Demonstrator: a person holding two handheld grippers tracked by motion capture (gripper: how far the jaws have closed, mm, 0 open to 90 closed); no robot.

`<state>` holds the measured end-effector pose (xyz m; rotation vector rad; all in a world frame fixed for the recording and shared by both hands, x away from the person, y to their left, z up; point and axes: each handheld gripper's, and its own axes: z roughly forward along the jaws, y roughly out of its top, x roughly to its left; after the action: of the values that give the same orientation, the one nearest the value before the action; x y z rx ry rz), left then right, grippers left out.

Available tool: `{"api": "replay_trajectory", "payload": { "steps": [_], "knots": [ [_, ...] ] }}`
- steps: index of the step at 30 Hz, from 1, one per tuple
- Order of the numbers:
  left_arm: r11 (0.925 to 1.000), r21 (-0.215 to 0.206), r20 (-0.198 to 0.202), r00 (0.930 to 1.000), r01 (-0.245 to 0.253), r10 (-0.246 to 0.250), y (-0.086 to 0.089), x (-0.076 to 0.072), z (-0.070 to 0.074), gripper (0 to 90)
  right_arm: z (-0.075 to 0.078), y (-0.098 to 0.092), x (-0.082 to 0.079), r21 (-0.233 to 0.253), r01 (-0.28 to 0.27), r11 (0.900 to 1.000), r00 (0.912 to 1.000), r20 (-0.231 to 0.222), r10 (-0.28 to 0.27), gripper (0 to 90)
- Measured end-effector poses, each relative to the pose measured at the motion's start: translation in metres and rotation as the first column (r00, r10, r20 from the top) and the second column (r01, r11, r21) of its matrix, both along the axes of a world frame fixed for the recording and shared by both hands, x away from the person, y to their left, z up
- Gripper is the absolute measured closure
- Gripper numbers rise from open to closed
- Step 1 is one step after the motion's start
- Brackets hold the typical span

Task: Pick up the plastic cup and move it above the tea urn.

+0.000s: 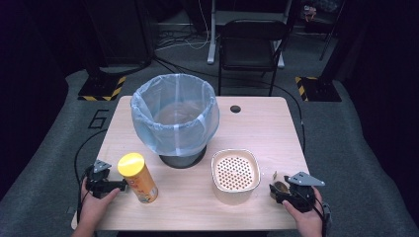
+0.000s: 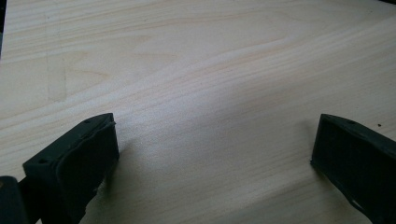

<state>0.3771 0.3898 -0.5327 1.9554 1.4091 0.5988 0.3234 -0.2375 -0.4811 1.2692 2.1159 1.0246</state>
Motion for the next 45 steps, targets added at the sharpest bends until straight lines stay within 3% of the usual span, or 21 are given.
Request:
{"api": "replay_trajectory", "payload": {
  "steps": [25,33,45],
  "knots": [
    [1.0000,0.001,0.004,1.0000,0.001,-0.001,0.000,0.000,0.000,0.3,0.005,-0.004,0.002,0.016,0.010,1.000,0.9997,0.022,-0.010,32.4],
    [1.0000,0.003,0.000,1.0000,0.001,-0.001,0.000,0.000,0.000,0.3,0.012,-0.002,0.004,-0.022,-0.021,1.000,0.9991,0.037,0.022,32.5],
    [1.0000,0.001,0.004,1.0000,0.000,0.000,0.000,0.000,0.000,0.3,0.029,-0.005,0.010,-0.021,-0.064,0.998,0.9970,0.043,0.065,32.7]
  ]
}}
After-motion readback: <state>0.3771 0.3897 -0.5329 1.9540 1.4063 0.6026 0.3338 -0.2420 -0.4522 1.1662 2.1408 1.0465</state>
